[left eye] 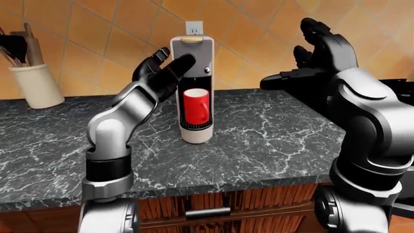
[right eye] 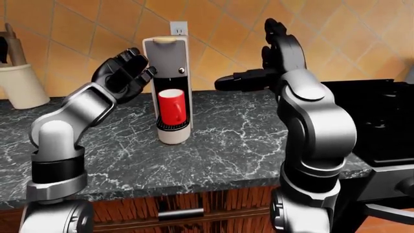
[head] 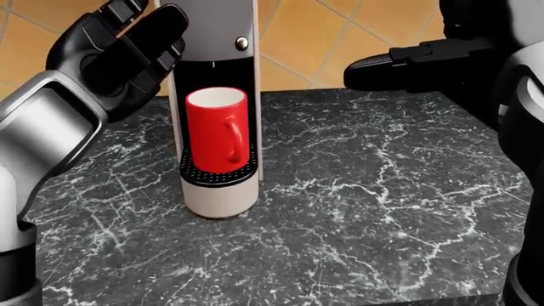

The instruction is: Press the button on the coffee machine to serve coffee.

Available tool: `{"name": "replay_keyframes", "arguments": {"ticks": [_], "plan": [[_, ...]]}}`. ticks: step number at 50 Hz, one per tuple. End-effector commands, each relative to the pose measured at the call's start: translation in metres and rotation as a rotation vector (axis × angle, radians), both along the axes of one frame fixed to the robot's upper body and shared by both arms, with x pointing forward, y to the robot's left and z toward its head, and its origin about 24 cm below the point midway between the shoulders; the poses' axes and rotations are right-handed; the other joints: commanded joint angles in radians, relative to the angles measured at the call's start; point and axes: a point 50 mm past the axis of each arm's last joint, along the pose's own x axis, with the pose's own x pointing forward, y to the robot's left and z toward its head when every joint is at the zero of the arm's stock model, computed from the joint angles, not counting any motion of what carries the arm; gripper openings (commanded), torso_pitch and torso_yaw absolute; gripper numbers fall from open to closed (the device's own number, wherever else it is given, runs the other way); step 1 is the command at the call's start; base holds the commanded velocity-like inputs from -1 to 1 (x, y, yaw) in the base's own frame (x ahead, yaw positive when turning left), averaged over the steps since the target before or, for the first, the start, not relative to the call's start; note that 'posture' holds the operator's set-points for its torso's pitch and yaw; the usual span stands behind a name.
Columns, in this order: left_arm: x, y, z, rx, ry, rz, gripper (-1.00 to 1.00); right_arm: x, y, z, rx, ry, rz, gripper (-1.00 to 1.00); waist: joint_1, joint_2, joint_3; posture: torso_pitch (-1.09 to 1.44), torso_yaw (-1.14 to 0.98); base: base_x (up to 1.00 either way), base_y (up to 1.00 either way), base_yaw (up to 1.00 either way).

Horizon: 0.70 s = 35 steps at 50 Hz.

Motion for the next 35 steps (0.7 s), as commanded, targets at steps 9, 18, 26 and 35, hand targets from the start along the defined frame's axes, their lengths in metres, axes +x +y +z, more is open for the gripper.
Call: {"name": "replay_keyframes", "arguments": {"ticks": [9,18,26,35], "plan": [[0.001,0.001,0.017,-0.019,-0.078,0.007,1.00,-0.004,0.002,0.013,-0.002,-0.079,0.002,1.00,-0.001,-0.001,-0.009,-0.45,0.00,0.00,0.00,0.00],[0.005,0.000,0.017,-0.026,-0.078,0.008,1.00,-0.003,0.001,0.009,0.002,-0.075,0.001,1.00,0.000,-0.003,-0.010,-0.45,0.00,0.00,0.00,0.00],[0.011,-0.001,0.014,-0.025,-0.073,0.010,1.00,-0.003,0.001,0.007,0.004,-0.074,0.001,1.00,0.000,-0.004,-0.011,-0.45,0.00,0.00,0.00,0.00],[0.017,0.000,0.012,-0.027,-0.071,0.016,1.00,-0.003,0.001,0.009,0.003,-0.077,0.001,1.00,-0.001,-0.005,-0.011,-0.45,0.00,0.00,0.00,0.00]]}}
